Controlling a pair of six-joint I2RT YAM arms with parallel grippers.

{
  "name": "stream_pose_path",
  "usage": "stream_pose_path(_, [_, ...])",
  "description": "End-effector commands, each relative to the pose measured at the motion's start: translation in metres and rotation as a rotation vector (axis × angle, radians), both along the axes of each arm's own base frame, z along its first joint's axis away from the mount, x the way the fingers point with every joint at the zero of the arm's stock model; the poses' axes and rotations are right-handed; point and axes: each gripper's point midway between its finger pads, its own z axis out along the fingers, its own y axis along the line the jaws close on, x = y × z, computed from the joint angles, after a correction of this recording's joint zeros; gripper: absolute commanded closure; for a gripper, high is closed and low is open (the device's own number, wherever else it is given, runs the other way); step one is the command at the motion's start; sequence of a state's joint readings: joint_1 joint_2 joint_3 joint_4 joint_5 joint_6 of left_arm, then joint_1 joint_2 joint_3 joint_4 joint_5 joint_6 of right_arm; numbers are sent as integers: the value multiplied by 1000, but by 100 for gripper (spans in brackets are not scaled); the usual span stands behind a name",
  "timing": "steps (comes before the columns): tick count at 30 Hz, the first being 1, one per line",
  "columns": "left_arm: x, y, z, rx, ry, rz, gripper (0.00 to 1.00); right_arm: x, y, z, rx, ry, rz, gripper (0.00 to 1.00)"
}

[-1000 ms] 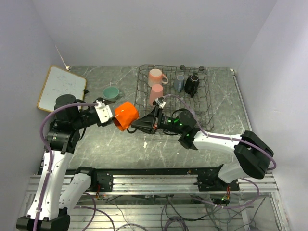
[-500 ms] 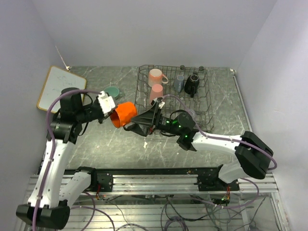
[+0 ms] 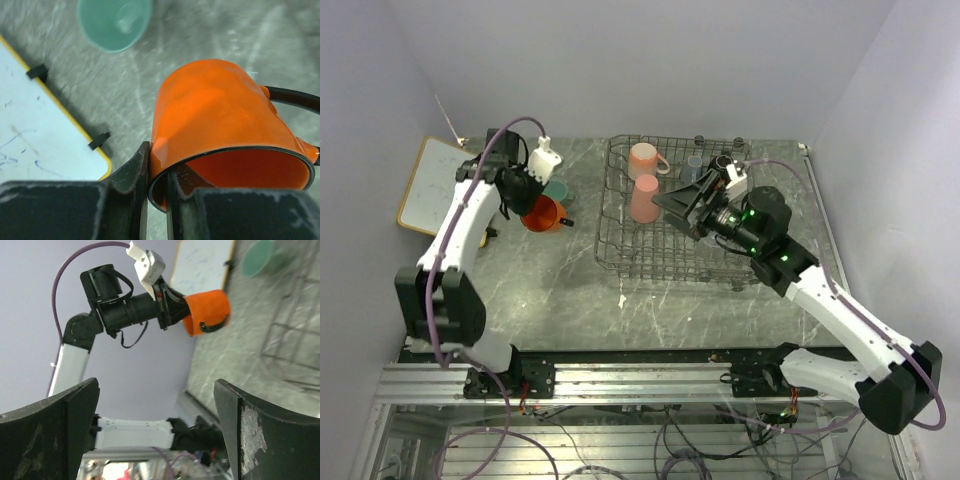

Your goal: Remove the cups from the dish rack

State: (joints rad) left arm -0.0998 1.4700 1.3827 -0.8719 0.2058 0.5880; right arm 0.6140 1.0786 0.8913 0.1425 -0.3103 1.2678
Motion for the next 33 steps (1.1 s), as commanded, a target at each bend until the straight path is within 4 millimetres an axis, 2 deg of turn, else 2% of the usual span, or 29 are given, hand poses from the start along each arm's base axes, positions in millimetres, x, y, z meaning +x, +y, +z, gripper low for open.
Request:
stream_pose_path(1, [25, 57, -16, 106, 108, 268, 93, 10, -42, -41, -319, 22, -120, 2])
stream_pose_path(2, [30, 76, -25, 109, 138, 326, 93, 12, -49, -43, -352, 13, -137, 2])
stream_pose_path(3, [35, 87, -34, 113, 164, 363, 93, 12, -54, -48, -380, 17, -148, 2])
stream_pose_path(4, [39, 97, -42, 117, 182, 400, 93, 15, -59, -39, -387, -1, -165, 2])
stream_pose_path(8, [51, 116, -73, 126, 257, 474, 93, 20, -75, -41, -449, -8, -207, 2])
stream_pose_path(11, [61, 119, -86, 130, 275, 501, 93, 20, -80, -47, -482, -2, -202, 2])
stream_pose_path(13, [68, 119, -89, 122, 269, 521, 93, 25, -89, -52, -500, 10, -224, 2])
stream_pose_path(25, [111, 116, -91, 58, 243, 560, 93, 38, -111, -77, -536, 53, -239, 3])
stream_pose_path(33, [121, 110, -110, 37, 288, 524, 93, 56, -137, -82, -556, 70, -274, 2])
